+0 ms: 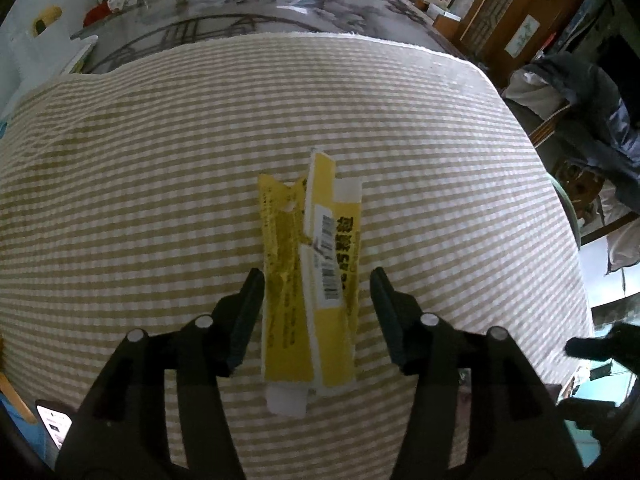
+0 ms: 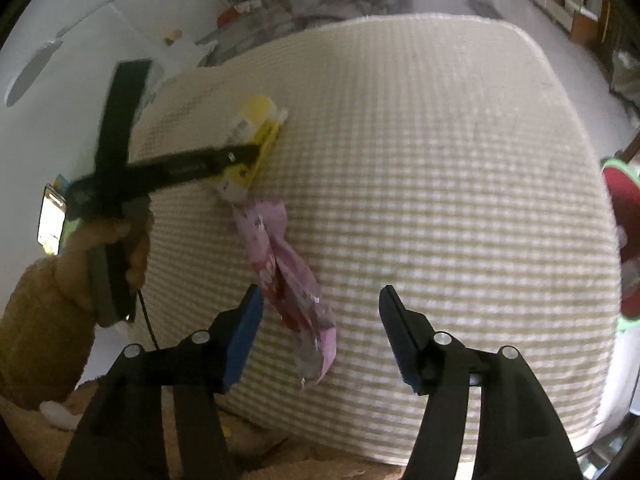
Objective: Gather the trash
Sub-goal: 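Grasp the pink wrapper with the right gripper, then lift and carry the yellow and pink wrappers to the red bin with both grippers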
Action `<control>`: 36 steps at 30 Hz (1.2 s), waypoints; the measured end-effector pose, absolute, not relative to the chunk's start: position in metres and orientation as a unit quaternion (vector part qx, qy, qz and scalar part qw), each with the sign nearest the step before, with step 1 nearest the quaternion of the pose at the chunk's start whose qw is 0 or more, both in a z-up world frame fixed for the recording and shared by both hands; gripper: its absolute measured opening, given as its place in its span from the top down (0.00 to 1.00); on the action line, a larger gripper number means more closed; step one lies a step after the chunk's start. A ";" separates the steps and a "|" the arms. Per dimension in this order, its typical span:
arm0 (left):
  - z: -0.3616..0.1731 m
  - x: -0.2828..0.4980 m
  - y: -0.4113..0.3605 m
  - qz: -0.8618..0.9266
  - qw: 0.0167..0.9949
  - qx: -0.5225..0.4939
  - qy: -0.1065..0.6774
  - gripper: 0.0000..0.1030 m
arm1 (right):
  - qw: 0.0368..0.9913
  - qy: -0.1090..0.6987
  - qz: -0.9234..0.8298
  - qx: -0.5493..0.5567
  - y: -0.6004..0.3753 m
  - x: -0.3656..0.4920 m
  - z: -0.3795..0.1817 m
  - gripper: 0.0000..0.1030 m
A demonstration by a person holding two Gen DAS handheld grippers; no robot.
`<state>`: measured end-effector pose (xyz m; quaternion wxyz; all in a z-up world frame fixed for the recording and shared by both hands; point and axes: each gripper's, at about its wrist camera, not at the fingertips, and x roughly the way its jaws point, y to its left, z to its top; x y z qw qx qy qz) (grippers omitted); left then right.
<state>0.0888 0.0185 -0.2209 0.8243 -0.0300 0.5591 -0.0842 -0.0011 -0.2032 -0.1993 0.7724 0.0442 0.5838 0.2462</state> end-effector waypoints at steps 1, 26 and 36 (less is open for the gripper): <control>-0.222 0.089 0.017 -0.082 0.824 -0.028 0.560 0.49 | 0.775 0.581 0.246 0.041 -0.201 0.000 -0.198 0.42; -0.144 0.074 0.005 -0.095 0.875 -0.052 0.471 0.67 | 0.755 0.595 0.268 -0.063 -0.129 0.002 -0.251 0.62; -0.126 0.072 -0.006 -0.111 0.882 -0.051 0.454 0.67 | 0.791 0.560 0.248 0.001 -0.158 0.006 -0.222 0.83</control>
